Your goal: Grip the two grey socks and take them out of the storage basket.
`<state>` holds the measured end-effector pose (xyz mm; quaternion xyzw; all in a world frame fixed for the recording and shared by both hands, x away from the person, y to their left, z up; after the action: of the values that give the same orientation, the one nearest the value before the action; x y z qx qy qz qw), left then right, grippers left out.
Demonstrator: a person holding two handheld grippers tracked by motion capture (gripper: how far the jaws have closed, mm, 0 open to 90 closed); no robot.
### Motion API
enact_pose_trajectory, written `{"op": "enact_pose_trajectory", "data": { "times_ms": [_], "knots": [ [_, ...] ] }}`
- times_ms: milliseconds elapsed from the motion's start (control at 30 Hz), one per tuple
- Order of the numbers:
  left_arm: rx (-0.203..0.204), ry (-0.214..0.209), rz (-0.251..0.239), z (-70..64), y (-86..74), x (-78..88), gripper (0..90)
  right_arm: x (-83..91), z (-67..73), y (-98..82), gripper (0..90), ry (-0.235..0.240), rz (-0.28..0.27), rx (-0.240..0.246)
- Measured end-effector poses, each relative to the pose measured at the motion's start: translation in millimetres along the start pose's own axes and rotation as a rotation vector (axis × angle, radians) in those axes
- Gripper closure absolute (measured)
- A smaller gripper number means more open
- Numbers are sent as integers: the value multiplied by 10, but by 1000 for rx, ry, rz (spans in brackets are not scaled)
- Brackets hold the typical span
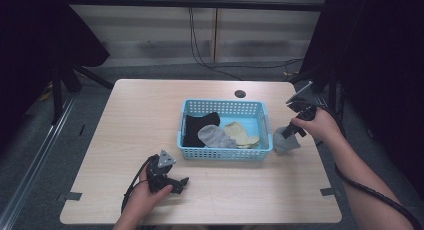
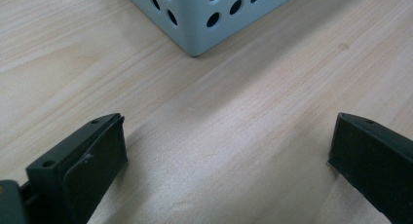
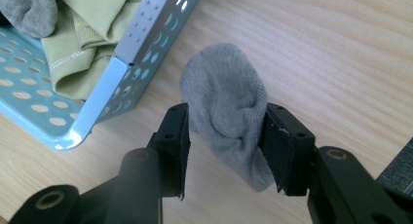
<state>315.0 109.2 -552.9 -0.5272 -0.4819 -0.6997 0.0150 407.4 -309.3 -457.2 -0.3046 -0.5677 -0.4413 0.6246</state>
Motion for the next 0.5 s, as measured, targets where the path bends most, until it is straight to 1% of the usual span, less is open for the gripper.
{"op": "enact_pose_trajectory", "data": {
  "times_ms": [67, 233, 267, 300, 333, 367, 433, 500],
  "knots": [
    [-1, 0, 1, 1, 0, 0, 0, 23, 5, -17, 523, -8, -5, 1],
    [-1, 0, 0, 1, 0, 0, 0, 42, 20, -47, 507, -6, -2, 7],
    [-1, 0, 0, 1, 0, 0, 0, 53, 30, -55, 478, -5, 0, 11],
    [-1, 0, 0, 1, 0, 0, 0, 53, 30, -55, 478, -5, 0, 11],
    [0, 0, 0, 0, 0, 0, 0, 70, 41, -52, 439, -9, -6, 15],
    [0, 0, 0, 0, 0, 0, 0, 70, 41, -52, 439, -9, -6, 15],
    [-1, 0, 1, 1, 0, 0, 0, 107, 63, -36, 404, -12, -18, 17],
    [0, 0, 0, 0, 0, 0, 0, 142, 78, -13, 386, -25, -32, 26]
  ]
}}
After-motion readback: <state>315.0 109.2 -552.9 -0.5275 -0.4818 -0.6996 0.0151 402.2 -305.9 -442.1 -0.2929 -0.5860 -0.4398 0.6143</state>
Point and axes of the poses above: each handheld gripper's, and its own axes: x roughly backward along the jaws, y roughly out of its top, z roughly to its left, the point moved 6 cm from there along -x, roughly forward along the jaws, and after that the axes turned 3 degrees about z, right-handed, at the moved point
